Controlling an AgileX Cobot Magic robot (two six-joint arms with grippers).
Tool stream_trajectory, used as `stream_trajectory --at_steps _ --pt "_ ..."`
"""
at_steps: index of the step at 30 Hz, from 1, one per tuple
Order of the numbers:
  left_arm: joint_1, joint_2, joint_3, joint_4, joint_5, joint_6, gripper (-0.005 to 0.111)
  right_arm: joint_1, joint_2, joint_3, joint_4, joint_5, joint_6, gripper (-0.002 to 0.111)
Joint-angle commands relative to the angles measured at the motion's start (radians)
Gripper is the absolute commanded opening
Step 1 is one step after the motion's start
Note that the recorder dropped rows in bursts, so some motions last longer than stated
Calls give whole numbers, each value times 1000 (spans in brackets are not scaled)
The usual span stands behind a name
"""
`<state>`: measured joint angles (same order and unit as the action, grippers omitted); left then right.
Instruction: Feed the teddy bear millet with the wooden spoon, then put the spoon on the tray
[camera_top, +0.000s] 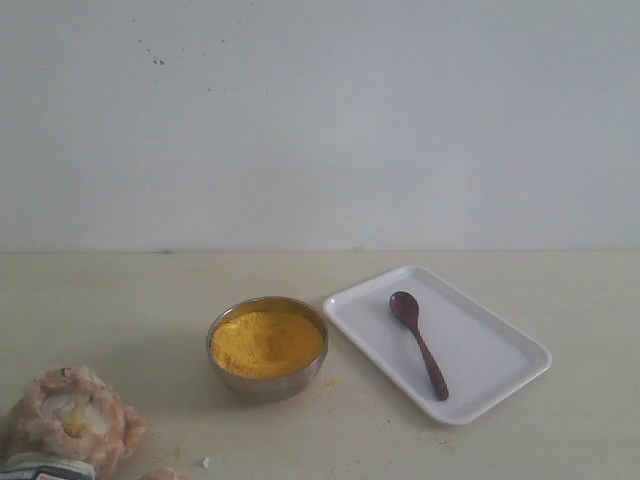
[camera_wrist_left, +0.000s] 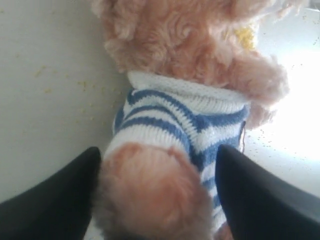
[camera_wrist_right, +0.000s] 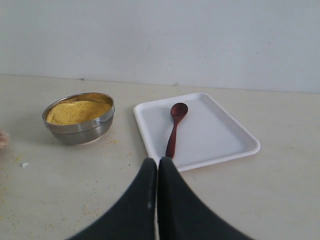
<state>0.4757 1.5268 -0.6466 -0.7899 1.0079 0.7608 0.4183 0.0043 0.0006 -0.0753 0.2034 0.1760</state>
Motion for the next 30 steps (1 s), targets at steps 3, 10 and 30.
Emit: stream_trajectory --at_steps 3,10,30 --pt "2 3 -6 -37 9 -11 79 0 -4 -1 -10 2 1 0" --pt "2 3 -144 -37 99 -91 80 0 -4 -1 -10 2 1 0" --pt "2 -157 -275 -282 213 -183 17 0 -4 -1 -10 2 1 0"
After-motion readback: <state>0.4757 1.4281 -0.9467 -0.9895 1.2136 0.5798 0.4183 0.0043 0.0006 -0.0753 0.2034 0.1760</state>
